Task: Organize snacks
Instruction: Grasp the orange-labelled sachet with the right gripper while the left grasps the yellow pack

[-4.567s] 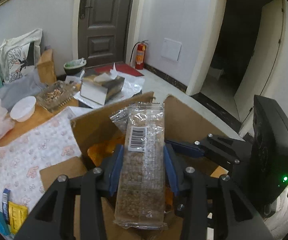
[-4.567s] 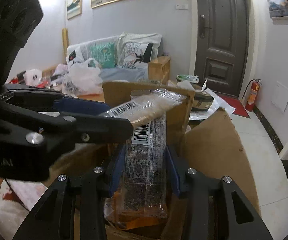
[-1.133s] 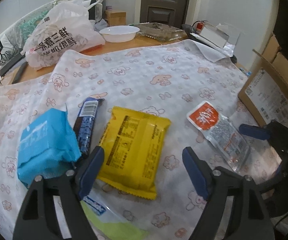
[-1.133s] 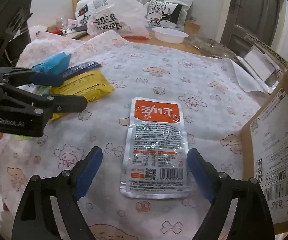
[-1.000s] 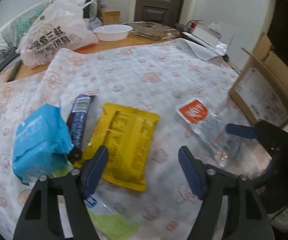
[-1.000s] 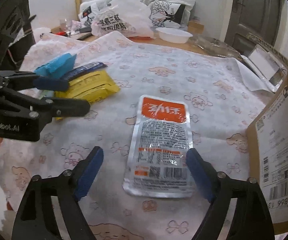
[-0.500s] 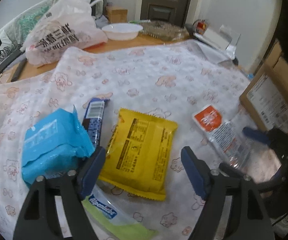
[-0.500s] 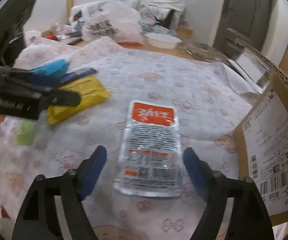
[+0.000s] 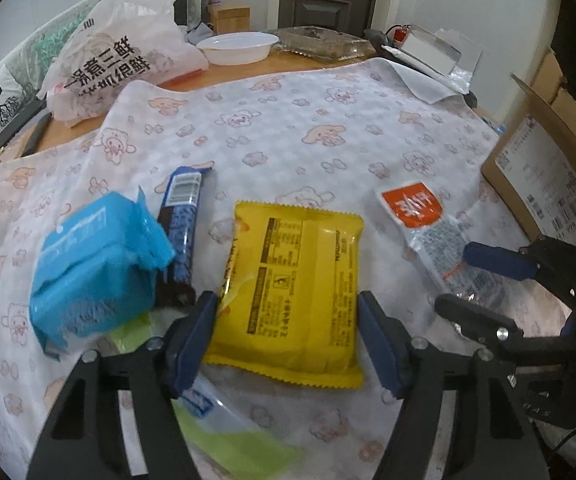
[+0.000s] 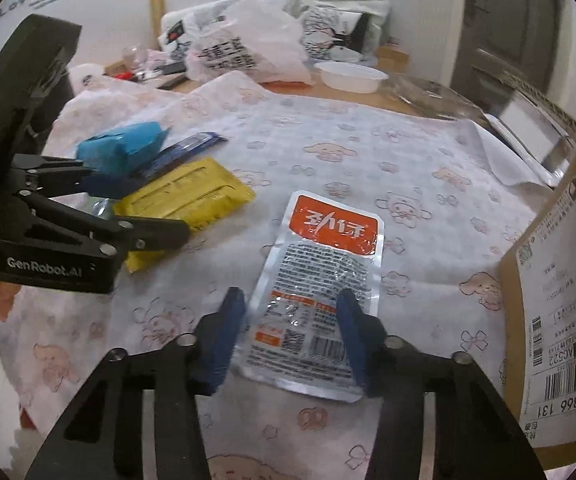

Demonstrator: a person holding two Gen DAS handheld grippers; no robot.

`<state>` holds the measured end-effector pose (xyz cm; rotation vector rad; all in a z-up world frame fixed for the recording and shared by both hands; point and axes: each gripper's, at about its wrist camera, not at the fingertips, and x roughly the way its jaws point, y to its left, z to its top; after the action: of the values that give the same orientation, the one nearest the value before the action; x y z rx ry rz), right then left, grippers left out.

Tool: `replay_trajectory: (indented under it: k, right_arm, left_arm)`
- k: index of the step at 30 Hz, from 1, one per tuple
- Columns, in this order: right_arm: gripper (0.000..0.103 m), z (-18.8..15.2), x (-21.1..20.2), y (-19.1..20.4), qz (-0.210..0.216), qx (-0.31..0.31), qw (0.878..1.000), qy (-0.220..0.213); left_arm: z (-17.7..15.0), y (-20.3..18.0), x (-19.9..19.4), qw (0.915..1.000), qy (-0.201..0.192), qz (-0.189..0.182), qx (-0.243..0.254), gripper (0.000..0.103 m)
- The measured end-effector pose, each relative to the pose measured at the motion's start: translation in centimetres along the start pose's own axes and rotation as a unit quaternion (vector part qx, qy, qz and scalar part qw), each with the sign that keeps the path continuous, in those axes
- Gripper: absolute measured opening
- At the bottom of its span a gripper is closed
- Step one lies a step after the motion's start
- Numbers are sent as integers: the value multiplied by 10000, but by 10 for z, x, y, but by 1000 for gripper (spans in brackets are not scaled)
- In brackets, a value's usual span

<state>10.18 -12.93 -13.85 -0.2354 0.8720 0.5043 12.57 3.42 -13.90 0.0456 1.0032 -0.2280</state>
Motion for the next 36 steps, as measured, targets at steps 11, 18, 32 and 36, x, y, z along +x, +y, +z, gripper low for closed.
replay_trajectory:
  k: [11, 18, 32, 36]
  right_arm:
    - [71, -6, -1, -6, -326, 290, 9990, 34]
    - [74, -1, 4, -9, -428, 483, 9979, 75]
    - [67, -22, -19, 16, 162, -144, 9996, 175]
    - [70, -27, -23, 22, 215, -394, 9987, 223]
  left_arm:
    - [-18, -8, -12, 9994, -168, -22, -297, 67]
    - [-21, -3, -14, 9983, -340, -146, -456, 67]
    - [-41, -12, -28, 9986, -353, -250, -309, 67]
    - [-46, -21, -29, 9993, -296, -167, -142, 68]
